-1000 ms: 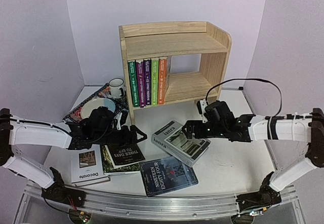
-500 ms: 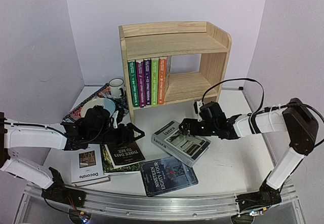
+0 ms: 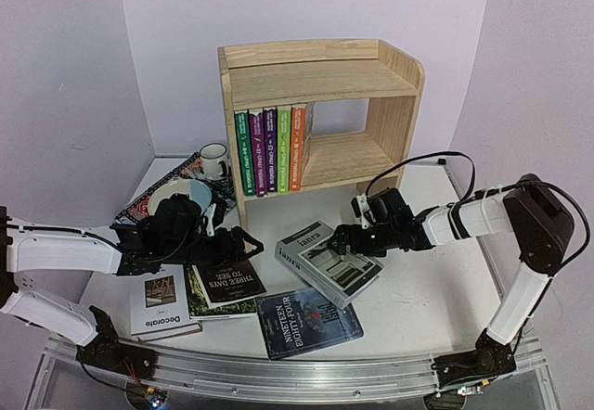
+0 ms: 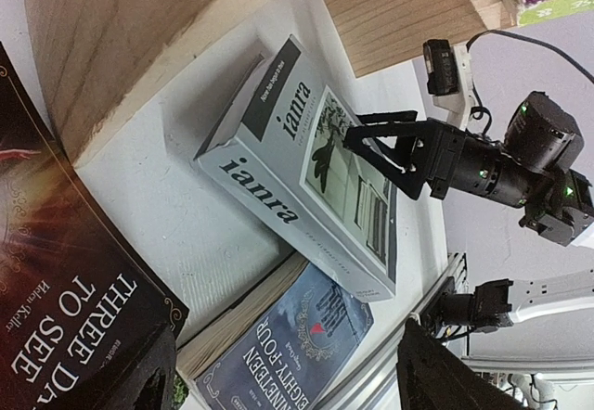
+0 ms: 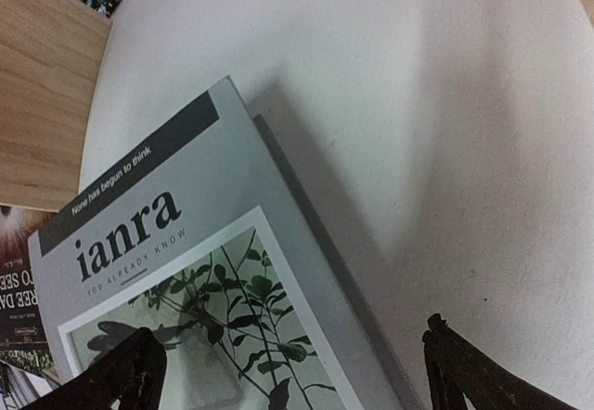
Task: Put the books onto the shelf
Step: Adjust the book pile.
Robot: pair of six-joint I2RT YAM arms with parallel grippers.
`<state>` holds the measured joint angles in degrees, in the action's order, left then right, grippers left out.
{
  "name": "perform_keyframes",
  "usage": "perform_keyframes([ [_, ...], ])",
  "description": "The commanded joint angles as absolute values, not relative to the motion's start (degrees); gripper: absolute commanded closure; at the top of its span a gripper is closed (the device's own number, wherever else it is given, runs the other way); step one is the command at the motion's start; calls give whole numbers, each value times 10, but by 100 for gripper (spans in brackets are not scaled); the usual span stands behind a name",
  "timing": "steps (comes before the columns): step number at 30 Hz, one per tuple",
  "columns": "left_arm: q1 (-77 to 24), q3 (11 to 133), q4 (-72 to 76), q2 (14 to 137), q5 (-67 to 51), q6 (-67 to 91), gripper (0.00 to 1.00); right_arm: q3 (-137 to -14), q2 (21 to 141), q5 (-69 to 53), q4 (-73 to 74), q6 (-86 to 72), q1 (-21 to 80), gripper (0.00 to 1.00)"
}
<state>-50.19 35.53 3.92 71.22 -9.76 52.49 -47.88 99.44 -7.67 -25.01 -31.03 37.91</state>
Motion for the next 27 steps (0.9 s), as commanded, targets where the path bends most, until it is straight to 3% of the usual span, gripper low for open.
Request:
perform_keyframes([
  [1, -498, 358, 40, 711, -92, 518, 17, -489, 984, -138, -223, -292, 380, 4],
  [13, -497, 377, 40, 752, -118, 510, 16, -452, 930, -311, -206, -166, 381, 19],
  [27, -518, 384, 95, 831, -140, 609, 10, -390, 847, -309, -173, -207, 389, 28],
])
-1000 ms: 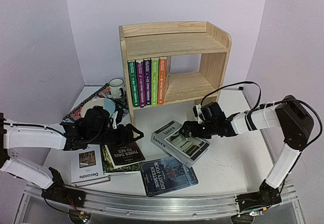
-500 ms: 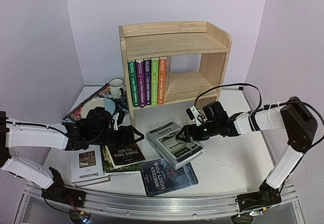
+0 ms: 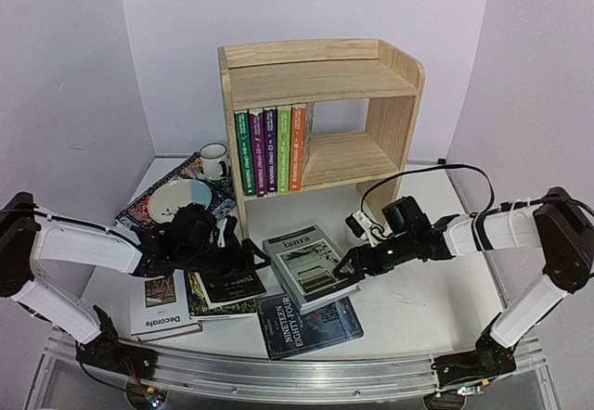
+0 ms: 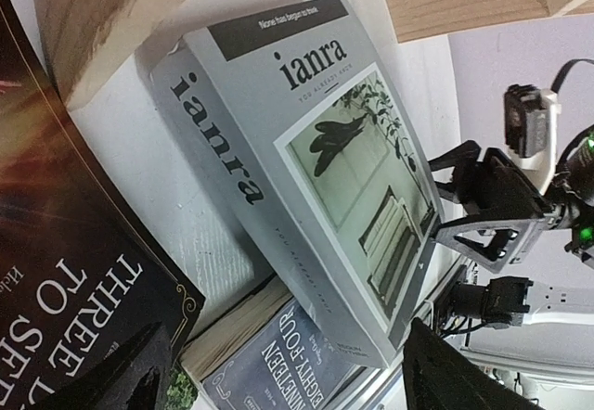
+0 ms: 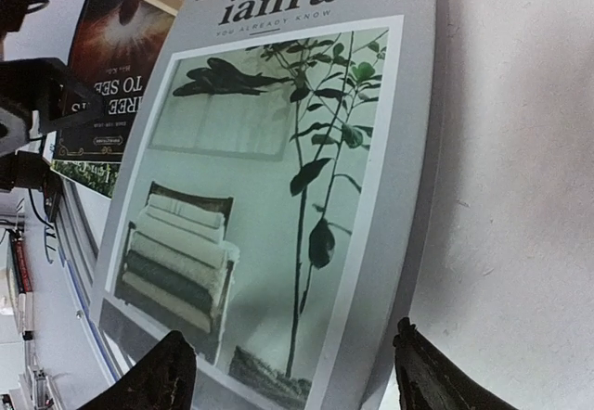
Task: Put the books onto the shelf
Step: Adjust the book pile, then pick up the book from the book pile.
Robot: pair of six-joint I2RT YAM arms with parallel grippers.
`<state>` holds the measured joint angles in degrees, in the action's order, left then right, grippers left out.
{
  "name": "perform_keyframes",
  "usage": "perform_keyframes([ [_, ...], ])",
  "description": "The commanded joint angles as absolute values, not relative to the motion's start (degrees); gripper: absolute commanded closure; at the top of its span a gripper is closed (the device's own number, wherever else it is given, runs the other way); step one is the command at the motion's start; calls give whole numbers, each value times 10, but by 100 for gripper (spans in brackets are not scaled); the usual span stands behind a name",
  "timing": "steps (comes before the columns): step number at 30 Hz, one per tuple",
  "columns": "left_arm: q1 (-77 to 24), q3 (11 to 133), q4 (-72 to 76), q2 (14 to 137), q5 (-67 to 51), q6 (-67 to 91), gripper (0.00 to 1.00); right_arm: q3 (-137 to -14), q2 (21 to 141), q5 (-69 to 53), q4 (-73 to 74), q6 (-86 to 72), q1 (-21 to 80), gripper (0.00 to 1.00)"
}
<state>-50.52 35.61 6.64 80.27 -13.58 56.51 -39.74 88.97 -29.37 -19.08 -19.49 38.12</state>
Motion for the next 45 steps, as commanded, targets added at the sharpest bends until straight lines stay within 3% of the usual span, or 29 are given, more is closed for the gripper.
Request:
perform_keyframes([
  [1, -523, 387, 99, 839, -135, 622, 10, -388, 840, -308, -172, -208, 391, 28],
  [10, -542, 370, 188, 891, -122, 730, 9, -400, 843, -307, -143, -212, 409, 37],
  [17, -541, 369, 215, 922, -123, 784, 11, -408, 846, -305, -125, -202, 413, 38],
  [27, -541, 341, 336, 968, -122, 845, 23, -418, 853, -309, -125, -204, 418, 38],
  [45, -539, 329, 507, 1041, -125, 875, 35, -429, 863, -322, -122, -208, 419, 38],
])
